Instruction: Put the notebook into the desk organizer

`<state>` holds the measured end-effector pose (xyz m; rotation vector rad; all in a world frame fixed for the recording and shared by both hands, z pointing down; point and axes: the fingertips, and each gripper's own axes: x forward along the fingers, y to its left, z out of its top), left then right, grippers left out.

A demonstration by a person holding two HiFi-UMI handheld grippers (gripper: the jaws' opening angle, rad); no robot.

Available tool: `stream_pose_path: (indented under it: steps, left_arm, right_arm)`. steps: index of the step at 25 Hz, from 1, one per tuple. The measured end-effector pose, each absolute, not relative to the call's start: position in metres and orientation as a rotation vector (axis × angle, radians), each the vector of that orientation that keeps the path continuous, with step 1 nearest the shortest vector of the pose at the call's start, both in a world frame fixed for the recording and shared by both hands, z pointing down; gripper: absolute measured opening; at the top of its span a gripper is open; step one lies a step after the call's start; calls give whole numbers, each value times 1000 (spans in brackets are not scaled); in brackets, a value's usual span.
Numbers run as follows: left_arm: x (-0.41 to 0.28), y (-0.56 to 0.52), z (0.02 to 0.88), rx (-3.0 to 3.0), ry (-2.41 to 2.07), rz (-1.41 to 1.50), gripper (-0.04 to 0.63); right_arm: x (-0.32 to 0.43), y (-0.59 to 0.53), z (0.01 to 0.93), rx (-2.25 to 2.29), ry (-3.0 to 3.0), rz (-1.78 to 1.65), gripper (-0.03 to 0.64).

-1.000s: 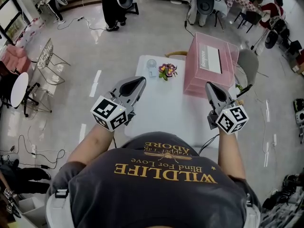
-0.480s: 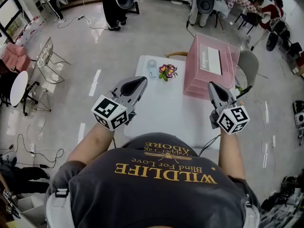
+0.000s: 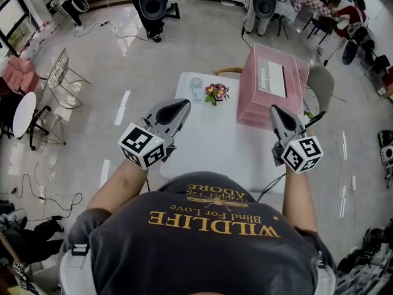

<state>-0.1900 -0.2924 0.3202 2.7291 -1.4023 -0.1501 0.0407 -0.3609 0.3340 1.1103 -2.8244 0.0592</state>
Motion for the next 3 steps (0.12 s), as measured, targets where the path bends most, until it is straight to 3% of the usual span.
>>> stream_pose_path:
  steps: [3]
  left_arm:
    - [-191, -291, 323, 2729, -1398, -151, 2]
  right_arm:
    - [40, -360, 336, 1111, -2822, 55, -2]
